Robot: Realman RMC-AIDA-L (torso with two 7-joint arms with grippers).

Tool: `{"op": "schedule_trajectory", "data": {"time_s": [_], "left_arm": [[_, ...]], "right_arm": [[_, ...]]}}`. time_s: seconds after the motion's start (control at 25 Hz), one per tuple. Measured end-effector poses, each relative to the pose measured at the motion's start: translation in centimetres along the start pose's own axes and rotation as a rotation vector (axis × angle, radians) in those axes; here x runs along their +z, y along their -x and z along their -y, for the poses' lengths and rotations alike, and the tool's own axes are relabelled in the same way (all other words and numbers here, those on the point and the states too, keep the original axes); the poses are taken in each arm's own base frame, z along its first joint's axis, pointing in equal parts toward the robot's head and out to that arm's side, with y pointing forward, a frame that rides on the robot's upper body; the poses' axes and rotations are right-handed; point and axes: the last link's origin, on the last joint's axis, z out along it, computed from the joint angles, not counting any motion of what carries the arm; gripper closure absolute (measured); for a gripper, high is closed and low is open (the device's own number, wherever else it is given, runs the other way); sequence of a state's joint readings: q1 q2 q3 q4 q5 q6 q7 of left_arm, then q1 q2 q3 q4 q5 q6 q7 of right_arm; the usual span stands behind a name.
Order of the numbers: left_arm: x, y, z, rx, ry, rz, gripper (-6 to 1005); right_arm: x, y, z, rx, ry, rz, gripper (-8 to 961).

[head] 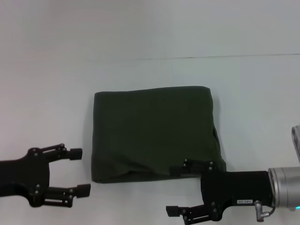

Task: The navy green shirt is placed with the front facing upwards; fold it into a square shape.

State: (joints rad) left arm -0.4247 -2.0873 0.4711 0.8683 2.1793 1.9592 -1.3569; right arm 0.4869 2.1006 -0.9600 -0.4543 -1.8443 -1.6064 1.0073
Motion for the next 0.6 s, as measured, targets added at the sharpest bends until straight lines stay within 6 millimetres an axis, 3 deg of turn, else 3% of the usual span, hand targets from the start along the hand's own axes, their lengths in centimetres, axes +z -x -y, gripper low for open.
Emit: {"op": "schedule_trajectory", "data": {"time_s": [0.6], "left_arm": [[0.31,0.57,-0.26,0.006,0.010,0.017,49]], "right_arm": [[0.26,0.32,0.04,-0.001,-0.001,0.028,9]]}}
